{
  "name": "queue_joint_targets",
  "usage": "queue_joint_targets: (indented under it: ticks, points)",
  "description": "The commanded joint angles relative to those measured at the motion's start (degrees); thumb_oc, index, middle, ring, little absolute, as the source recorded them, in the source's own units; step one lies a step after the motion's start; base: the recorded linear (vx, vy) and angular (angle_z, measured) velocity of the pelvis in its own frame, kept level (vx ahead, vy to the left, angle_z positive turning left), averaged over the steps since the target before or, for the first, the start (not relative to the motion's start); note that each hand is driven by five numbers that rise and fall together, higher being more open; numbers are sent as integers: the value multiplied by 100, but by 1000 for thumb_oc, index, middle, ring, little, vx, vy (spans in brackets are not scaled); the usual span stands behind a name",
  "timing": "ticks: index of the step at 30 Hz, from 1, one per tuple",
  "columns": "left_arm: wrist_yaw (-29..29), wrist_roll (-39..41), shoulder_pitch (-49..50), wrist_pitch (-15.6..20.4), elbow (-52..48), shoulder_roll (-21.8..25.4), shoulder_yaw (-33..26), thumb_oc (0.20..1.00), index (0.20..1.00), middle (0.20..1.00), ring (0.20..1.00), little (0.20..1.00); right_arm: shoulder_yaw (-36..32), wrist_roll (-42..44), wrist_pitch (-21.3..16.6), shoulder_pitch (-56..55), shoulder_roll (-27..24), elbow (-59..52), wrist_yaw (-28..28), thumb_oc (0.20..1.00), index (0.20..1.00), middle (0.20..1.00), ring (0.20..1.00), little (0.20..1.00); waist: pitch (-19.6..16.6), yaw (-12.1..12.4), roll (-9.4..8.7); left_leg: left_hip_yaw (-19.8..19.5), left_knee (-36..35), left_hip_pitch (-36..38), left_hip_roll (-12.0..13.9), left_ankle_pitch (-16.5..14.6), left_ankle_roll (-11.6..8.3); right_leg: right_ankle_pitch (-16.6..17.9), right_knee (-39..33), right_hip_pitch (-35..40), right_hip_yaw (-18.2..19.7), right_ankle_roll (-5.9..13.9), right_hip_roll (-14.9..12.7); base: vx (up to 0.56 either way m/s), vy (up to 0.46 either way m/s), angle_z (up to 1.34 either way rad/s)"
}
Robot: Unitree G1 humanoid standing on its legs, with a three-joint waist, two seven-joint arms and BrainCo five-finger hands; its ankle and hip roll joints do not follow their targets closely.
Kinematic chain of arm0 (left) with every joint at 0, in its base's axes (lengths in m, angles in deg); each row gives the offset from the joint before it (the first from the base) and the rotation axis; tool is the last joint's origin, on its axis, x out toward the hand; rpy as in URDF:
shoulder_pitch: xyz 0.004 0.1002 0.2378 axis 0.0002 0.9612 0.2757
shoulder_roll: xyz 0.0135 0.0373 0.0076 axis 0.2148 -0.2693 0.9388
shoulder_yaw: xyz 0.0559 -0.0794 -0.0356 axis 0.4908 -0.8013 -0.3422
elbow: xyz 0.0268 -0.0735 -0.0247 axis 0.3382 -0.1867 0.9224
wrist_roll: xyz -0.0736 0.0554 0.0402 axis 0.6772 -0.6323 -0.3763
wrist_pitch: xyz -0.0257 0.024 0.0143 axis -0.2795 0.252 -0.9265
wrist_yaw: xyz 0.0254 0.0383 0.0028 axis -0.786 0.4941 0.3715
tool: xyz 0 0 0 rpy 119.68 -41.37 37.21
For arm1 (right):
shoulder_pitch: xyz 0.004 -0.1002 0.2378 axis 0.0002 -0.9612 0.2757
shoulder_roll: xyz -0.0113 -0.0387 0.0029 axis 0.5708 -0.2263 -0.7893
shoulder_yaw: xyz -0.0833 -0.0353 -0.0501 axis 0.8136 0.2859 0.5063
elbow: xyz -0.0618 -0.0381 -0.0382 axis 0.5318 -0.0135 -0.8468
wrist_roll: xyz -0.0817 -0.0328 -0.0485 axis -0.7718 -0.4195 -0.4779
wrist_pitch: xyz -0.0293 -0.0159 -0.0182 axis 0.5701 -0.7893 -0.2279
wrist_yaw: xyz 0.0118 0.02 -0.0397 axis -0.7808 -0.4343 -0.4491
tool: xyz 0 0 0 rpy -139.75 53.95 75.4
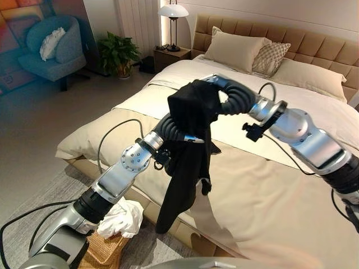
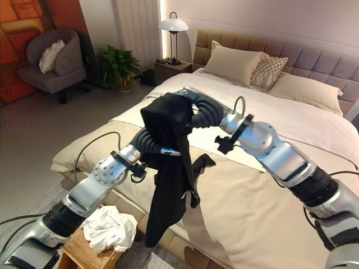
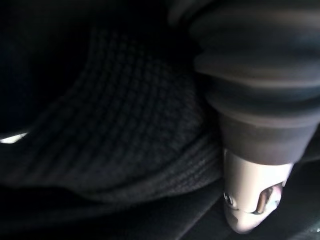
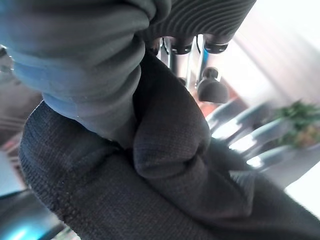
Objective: Pick up clothes into the bucket
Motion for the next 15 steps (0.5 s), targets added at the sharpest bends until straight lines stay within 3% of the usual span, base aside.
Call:
queue_joint_targets:
  ticks: [1, 10, 11, 12, 14, 15]
  points:
    - [-18, 116, -774, 156, 579, -157, 308, 1000, 1000, 1000, 1000, 1000, -105, 366, -443, 685, 163, -325, -130, 200, 200, 200, 200, 200, -371, 114, -172, -100, 437, -276, 8, -365, 15, 11, 317, -307, -292, 439, -278, 0, 0, 0]
    - [176, 344, -748, 64, 743, -221, 565, 1000, 1000, 1000, 1000, 1000, -255, 307, -522, 745, 349, -449, -293, 200, 200, 200, 200, 200, -369, 101, -164, -112, 529, -293, -29, -381, 60, 39, 352, -297, -286, 442, -330, 0, 0, 0]
    - [186, 384, -675, 49, 794, -272, 526, 517, 517, 517, 517, 517, -307, 258, -515, 682, 381, -475, -291, 200, 200, 200, 200, 200, -374, 101, -163, -124, 543, -288, -30, -388, 67, 39, 366, -294, -284, 442, -342, 0, 0, 0]
    - [161, 388, -618, 52, 817, -308, 484, 200, 200, 200, 200, 200, -344, 219, -525, 640, 384, -491, -290, 200, 200, 200, 200, 200, -377, 106, -168, -129, 543, -284, -32, -391, 73, 35, 363, -285, -281, 443, -347, 35, 17, 0]
    - [158, 354, -555, 60, 799, -318, 430, 200, 200, 200, 200, 200, -401, 156, -532, 583, 398, -508, -299, 200, 200, 200, 200, 200, -382, 111, -174, -126, 546, -279, -36, -398, 78, 34, 366, -282, -275, 445, -348, 0, 0, 0]
    - [149, 281, -458, 75, 772, -306, 342, 200, 200, 200, 200, 200, -470, 72, -540, 513, 378, -521, -284, 260, 260, 260, 260, 260, -389, 115, -176, -128, 543, -274, -42, -405, 84, 36, 362, -276, -261, 451, -353, 0, 0, 0]
